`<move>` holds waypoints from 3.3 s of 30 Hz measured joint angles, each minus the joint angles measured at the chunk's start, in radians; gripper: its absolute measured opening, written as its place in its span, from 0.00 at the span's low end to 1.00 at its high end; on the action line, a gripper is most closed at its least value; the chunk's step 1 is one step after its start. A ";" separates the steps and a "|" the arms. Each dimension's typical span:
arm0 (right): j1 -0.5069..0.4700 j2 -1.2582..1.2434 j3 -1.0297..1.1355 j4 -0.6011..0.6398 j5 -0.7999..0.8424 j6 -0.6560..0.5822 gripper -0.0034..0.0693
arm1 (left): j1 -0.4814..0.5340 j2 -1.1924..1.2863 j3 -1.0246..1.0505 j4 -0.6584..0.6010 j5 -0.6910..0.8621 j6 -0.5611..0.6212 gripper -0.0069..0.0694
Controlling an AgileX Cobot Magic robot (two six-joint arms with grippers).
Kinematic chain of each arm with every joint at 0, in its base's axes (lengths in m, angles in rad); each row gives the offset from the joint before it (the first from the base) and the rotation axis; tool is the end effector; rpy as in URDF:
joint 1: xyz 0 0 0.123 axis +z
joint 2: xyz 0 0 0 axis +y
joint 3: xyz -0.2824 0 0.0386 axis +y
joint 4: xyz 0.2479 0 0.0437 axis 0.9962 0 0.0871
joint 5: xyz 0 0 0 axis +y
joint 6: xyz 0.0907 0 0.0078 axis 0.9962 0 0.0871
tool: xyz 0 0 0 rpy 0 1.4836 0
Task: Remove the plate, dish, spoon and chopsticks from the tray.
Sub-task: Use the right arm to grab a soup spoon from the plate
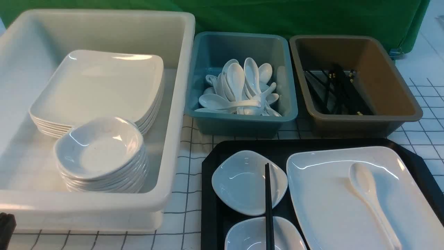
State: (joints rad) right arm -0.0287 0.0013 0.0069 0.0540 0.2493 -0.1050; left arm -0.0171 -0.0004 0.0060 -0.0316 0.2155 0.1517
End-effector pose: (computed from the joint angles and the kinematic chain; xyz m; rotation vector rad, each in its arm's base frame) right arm 0.0556 -0.0004 0.1881 -0.0306 1.7407 -0.0481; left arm 0.0559 -0.0016 0.1915 0.1225 1.7007 0.0715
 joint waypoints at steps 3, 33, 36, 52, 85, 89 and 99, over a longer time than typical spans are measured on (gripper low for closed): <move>0.000 0.000 0.000 0.000 0.000 0.000 0.38 | 0.000 0.000 0.000 0.000 0.000 0.000 0.10; 0.002 0.000 0.000 0.000 0.000 0.000 0.38 | 0.000 0.000 0.000 -0.357 -0.225 -0.096 0.10; 0.003 0.000 0.000 0.000 0.000 0.000 0.38 | 0.000 0.000 0.000 -0.396 -0.302 -0.152 0.10; 0.007 0.000 0.000 0.000 0.000 0.000 0.38 | 0.000 0.000 0.000 -0.402 -0.584 -0.316 0.10; 0.008 0.085 -0.241 0.140 -0.295 0.714 0.36 | 0.000 0.881 -0.852 -0.361 0.708 -0.022 0.10; 0.008 0.298 -0.500 0.125 0.100 0.388 0.17 | 0.000 0.950 -0.853 -0.438 0.718 0.076 0.09; 0.008 0.920 -0.874 0.131 0.697 -0.004 0.06 | 0.000 0.965 -0.858 -0.609 0.663 0.215 0.08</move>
State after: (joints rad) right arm -0.0207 0.9218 -0.8673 0.1851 0.9463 -0.1092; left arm -0.0171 0.9641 -0.8519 -0.6409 0.8787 0.3666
